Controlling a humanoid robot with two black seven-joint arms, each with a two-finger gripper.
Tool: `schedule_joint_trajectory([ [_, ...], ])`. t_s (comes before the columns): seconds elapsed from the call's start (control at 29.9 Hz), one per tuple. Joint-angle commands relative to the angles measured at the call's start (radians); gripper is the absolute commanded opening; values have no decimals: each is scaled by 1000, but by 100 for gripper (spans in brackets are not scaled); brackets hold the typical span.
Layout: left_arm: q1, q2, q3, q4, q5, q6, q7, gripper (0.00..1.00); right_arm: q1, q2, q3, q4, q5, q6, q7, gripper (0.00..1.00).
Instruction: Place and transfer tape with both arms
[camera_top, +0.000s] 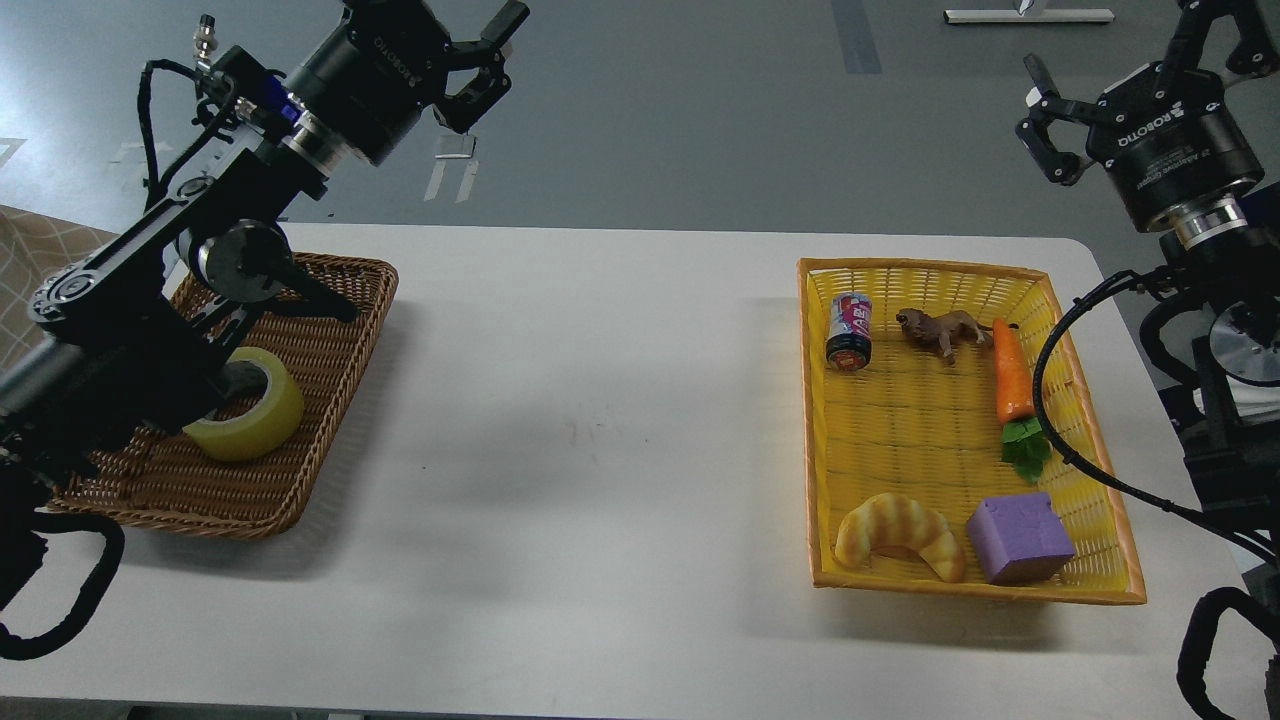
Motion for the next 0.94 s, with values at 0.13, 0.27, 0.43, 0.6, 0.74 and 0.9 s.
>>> schedule_joint_trajectory([
  [0.13,56,-3,-31,-47,-42,0,6,98,-30,45,-3,15,92,0,-1,100],
  [0.27,92,-9,-32,-47,-42,0,6,98,-34,56,-52,14,98,0,0,100],
  [0.43,126,-31,-34,-42,-47,0,6,98,-37,53,-164,17,94,0,0,100],
  [0.6,155,-35,-32,-28,-50,0,12,98,-33,58,-204,17,91,0,2,100],
  [0.74,177,-41,-34,-28,-51,0,14,98,-28,80,-201,17,91,0,2,100],
  [0.9,200,-46,-50,-28,-57,0,14,98,-25,90,-200,17,91,0,5,100],
])
